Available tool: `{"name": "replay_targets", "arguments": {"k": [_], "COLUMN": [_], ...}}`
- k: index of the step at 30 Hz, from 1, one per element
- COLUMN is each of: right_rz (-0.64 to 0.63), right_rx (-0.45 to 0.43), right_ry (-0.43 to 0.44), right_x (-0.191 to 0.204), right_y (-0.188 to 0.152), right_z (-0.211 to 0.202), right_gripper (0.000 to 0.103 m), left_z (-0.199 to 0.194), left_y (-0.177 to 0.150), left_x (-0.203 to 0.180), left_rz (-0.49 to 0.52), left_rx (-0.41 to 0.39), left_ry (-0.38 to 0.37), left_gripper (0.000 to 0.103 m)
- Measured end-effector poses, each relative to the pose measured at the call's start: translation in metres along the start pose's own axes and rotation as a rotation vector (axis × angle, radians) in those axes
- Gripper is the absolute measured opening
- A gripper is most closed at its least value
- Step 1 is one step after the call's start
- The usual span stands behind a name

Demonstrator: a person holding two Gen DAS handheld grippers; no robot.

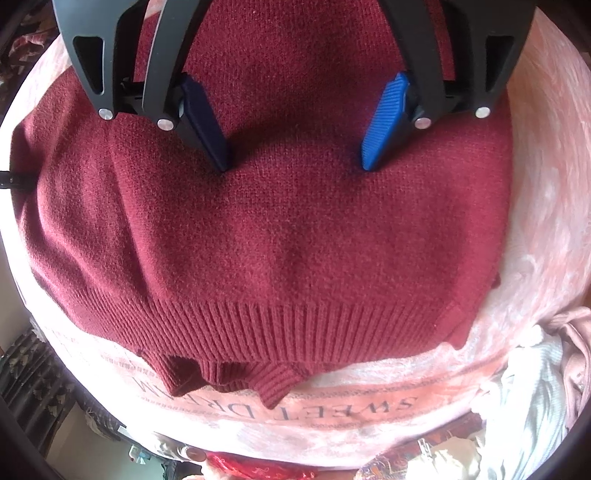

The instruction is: Fold small clothes

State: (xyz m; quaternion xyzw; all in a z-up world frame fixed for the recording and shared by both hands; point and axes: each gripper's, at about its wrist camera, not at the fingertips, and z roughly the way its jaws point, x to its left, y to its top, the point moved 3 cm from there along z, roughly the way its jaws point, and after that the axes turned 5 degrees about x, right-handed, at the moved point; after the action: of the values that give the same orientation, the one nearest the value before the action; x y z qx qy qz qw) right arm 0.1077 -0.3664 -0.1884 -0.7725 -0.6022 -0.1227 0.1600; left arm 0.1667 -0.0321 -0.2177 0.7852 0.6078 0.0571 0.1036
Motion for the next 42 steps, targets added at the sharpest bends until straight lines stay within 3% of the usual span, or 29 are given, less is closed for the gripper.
{"name": "replay_targets", "arguments": {"k": [10,15,18,22,26,31,39,42], "right_rz": [0.002,-0.069,-0.126,-0.205,-0.289,-0.366,-0.448,-0.463], "right_rx": [-0.02,-0.063,-0.083,-0.093,-0.085,-0.046,0.018,0.051], "right_ry": [-0.079,-0.101,-0.098,-0.085,-0.077,-0.086,-0.163,-0.182], "right_x": [0.035,0.078,0.11,0.155,0.203,0.244,0.267,0.269], "right_y": [0.002,0.004,0.006,0.008,0.005,-0.002,-0.019,-0.025], "right_z": [-0.032,-0.056,-0.064,-0.064,-0.049,-0.016,0.045,0.066], "right_gripper": [0.015,0.015,0.014,0.014,0.014,0.014,0.015,0.021], "left_z": [0.002,-0.007,-0.022,-0.037,-0.042,-0.041,-0.027,-0.02], "left_y": [0.007,0.015,0.014,0.014,0.017,0.015,0.012,0.011], "left_x": [0.003,0.006,0.014,0.026,0.038,0.057,0.079,0.082], "left_rz": [0.001,-0.001,-0.008,-0.014,-0.033,-0.071,-0.133,-0.143], "left_rx": [0.031,0.049,0.016,-0.01,-0.018,-0.016,0.017,0.026], "left_ry": [-0.01,-0.041,-0.04,-0.127,-0.188,-0.193,-0.218,-0.225], "left_gripper": [0.076,0.075,0.075,0.075,0.075,0.075,0.075,0.075]}}
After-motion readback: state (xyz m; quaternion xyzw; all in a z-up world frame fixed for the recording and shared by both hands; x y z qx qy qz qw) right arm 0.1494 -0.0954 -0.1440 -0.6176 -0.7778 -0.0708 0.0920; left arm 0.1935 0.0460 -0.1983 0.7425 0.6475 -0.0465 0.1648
